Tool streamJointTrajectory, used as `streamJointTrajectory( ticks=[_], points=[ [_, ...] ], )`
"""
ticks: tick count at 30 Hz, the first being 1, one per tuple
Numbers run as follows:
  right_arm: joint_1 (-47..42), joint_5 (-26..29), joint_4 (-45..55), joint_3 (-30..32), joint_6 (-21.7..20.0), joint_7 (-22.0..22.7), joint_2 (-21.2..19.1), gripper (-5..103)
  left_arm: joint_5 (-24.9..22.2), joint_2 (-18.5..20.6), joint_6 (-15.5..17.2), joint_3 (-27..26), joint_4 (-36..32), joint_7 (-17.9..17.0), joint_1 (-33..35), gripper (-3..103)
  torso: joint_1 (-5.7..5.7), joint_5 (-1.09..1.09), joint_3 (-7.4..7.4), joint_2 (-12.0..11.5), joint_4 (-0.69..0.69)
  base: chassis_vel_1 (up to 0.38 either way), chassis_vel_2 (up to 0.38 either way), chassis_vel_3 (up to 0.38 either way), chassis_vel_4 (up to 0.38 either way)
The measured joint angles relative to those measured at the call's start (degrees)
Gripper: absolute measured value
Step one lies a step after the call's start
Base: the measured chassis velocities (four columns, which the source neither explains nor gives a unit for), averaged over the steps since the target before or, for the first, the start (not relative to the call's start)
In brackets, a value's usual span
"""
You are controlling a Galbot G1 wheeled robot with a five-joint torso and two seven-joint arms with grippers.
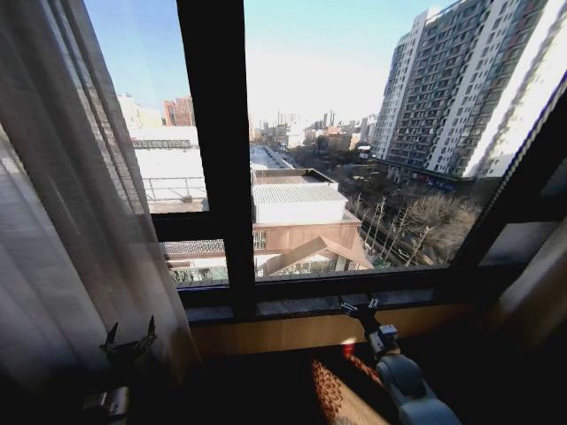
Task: Open the curtains by pulling them apart, changing their state from closed to fully open.
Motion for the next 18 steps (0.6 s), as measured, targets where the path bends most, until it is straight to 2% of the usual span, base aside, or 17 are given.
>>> streamJointTrajectory(
  ticks=[18],
  points=[
    [0.0,0.0,0.0,0.0,0.0,0.0,0.0,100,0.0,0.0,0.0,0.0,0.0,0.0,0.0,100,0.0,0.0,0.0,0.0,0.0,0.0,0.0,0.0,0.0]
  ],
)
